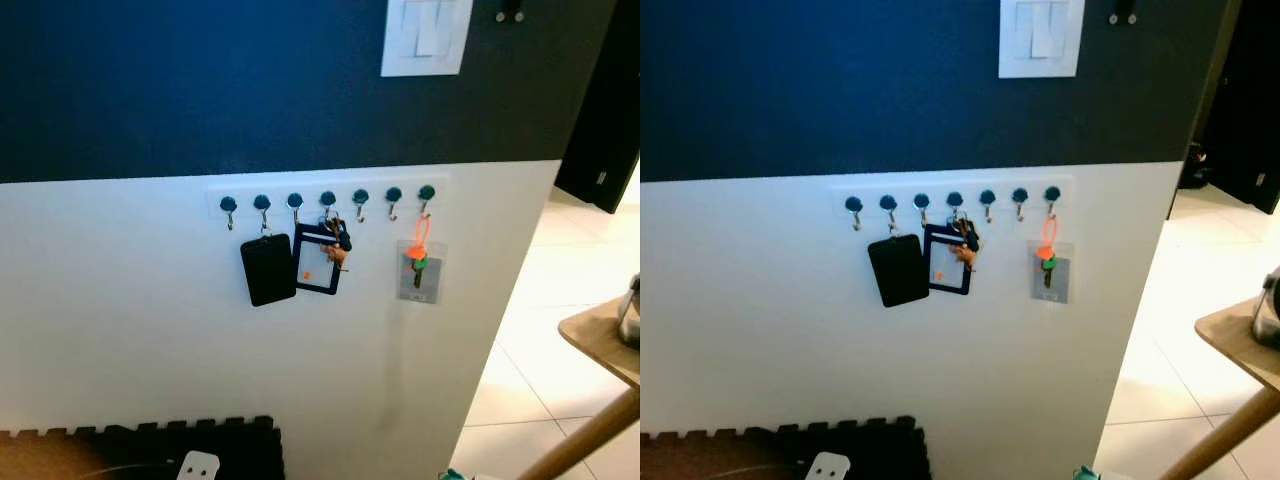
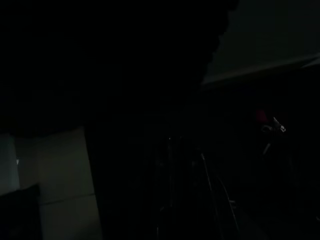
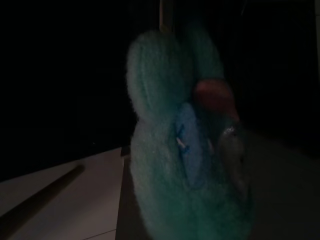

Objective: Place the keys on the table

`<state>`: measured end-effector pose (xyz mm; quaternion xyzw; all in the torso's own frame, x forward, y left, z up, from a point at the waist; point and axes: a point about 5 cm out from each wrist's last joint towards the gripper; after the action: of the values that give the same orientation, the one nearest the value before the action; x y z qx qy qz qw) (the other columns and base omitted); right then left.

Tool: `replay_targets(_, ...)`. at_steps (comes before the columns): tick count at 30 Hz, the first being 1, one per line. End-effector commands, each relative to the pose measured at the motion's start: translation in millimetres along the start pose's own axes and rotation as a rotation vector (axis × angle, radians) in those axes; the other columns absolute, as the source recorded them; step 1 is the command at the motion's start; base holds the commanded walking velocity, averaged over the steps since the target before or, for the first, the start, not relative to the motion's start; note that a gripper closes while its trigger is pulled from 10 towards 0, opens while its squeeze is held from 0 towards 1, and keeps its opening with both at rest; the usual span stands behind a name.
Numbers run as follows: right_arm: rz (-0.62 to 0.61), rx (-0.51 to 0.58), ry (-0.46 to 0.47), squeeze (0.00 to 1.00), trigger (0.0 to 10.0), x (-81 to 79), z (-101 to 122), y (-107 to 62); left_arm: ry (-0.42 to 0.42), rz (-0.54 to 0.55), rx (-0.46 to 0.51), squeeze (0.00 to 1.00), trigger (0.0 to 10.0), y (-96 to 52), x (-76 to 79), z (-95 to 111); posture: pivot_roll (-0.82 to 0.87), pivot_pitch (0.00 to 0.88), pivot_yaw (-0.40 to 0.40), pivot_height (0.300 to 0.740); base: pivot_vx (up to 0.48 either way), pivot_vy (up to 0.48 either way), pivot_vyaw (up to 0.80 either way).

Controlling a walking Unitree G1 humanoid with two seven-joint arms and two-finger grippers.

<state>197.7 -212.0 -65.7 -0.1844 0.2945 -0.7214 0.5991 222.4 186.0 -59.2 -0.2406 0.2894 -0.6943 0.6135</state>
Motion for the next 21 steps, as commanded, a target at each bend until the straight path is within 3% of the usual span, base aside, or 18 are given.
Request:
replay_targets(1,-0.003,-0.006,0.002,0.00,10.0,0.1,-3.0,-1.0,0.001,0.006,-0.023,0.00,10.0,-2.6,-4.7,-6.9,0.01,0.014,0.019,0.740,-0.345,0.000,0.00)
replay_targets(21,0.003,-0.006,-0.006,0.00,10.0,-0.2,-2.4,-0.8,0.017,-0.006,-0.019,0.00,10.0,-3.0,-4.0,-7.5,0.01,0.001,0.012,0.740,-0.329,0.000,0.00)
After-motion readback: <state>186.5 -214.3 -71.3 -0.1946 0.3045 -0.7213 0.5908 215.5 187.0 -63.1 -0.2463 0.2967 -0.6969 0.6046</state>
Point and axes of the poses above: a point about 5 cm out from each wrist's last joint towards the gripper, its own y axis pointing out of the wrist towards the gripper, its own z axis along the axis of the wrist's last joint, x = y × z, and after that the axes turned 1 degree about -y, right-handed
